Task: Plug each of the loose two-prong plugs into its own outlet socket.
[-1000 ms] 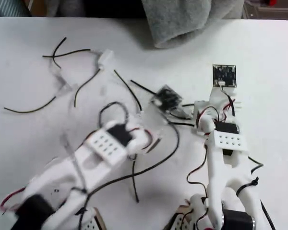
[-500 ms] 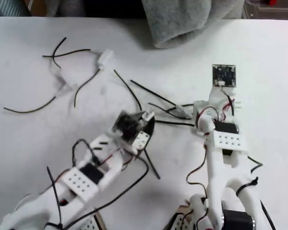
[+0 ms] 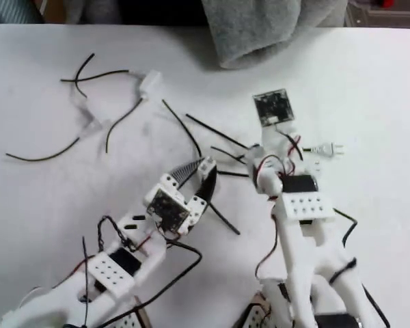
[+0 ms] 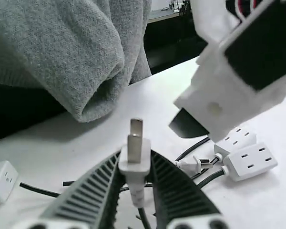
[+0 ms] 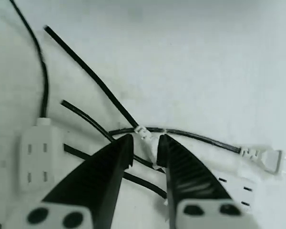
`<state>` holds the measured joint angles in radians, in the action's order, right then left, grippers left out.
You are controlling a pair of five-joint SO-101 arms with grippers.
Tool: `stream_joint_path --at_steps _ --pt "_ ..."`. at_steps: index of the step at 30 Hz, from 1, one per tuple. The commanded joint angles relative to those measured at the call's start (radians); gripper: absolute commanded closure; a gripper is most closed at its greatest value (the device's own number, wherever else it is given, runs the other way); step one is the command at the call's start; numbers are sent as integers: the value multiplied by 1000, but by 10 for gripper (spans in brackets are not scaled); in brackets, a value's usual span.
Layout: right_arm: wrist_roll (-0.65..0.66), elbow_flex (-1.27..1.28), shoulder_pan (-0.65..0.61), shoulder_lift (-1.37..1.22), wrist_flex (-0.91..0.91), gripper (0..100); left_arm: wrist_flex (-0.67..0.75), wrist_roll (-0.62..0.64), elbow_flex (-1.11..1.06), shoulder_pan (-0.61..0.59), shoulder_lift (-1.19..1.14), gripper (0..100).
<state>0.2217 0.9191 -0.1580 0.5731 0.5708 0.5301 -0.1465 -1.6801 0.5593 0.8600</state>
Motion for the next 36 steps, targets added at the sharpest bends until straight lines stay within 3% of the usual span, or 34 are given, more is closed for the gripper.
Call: stream_joint_path --at_steps 1,9,21,27,36 --pt "12 -68 -131 243 117 978 23 -11 2 -10 22 976" --pt "12 -61 -255 544 286 970 23 -11 2 -10 21 976" --pt "132 31 -469 647 344 979 25 -15 2 -12 22 976" --pt "133 72 -421 602 252 979 25 -17 2 -12 24 976" --pt "204 107 -160 252 -108 979 21 -18 2 -10 24 976"
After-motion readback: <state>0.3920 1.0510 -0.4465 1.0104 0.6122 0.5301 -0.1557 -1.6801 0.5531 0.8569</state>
